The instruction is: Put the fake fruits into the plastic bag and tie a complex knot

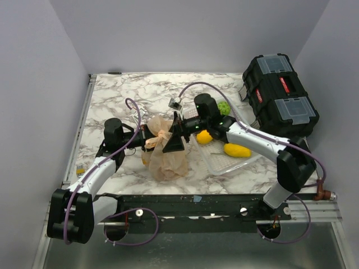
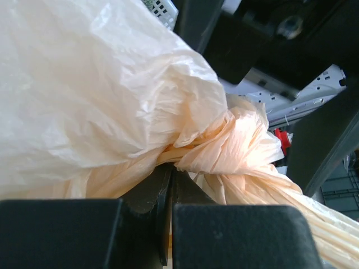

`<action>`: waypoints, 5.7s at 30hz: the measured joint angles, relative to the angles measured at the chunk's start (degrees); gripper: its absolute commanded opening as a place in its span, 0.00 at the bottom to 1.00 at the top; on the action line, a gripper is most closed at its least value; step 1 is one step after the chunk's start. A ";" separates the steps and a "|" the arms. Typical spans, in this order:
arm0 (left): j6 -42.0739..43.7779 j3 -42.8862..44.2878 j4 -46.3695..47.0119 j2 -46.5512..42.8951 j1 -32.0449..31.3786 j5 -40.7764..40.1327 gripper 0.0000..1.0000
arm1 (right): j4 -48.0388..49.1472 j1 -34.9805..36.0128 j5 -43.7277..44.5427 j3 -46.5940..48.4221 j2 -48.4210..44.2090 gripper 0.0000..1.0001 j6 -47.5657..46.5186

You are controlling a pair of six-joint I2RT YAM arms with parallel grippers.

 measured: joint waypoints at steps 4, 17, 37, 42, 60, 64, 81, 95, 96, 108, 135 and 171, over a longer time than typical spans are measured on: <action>0.11 0.00 0.00 0.00 0.09 0.00 0.00 | -4.87 -3.78 -1.22 0.00 -5.20 0.80 -3.50; 0.33 0.00 -0.09 -0.50 0.09 0.02 0.00 | -4.28 -6.78 3.54 0.00 -3.48 0.50 -4.39; 1.81 0.02 -1.70 -0.92 0.09 0.02 0.00 | -1.68 -5.84 2.93 2.75 2.43 0.53 -3.06; 1.79 0.26 -1.70 -0.85 0.09 0.02 0.00 | -3.13 -3.76 0.74 0.92 2.40 0.64 -5.07; -6.91 0.15 9.11 2.32 -1.81 1.49 0.00 | 7.87 -0.59 -2.80 1.77 6.91 0.80 4.17; -7.89 0.04 10.88 3.54 -2.40 2.54 0.00 | 12.39 1.07 -3.06 1.88 8.07 0.84 7.96; -4.59 -0.72 7.80 1.49 -0.55 3.10 0.00 | -6.91 -7.13 -3.15 2.10 0.13 0.68 -5.01; -3.69 -0.72 6.27 1.42 -0.55 3.08 0.00 | -9.35 -6.47 -1.11 4.35 -2.34 0.44 -7.52; -3.69 -0.72 6.12 1.42 -0.55 3.08 0.00 | -8.98 -6.03 -0.83 4.50 -2.34 0.44 -7.52; -7.72 -0.70 6.99 -1.14 -0.55 3.10 0.00 | -9.44 -1.88 0.39 0.22 -1.53 0.61 -10.99; -15.50 -1.64 18.88 4.68 -6.49 3.61 0.00 | 3.54 2.47 -3.89 2.93 5.25 0.70 -1.22; -22.97 -1.68 28.24 4.72 -4.33 3.67 0.00 | 0.59 -5.05 -5.73 0.24 -1.90 0.91 -3.30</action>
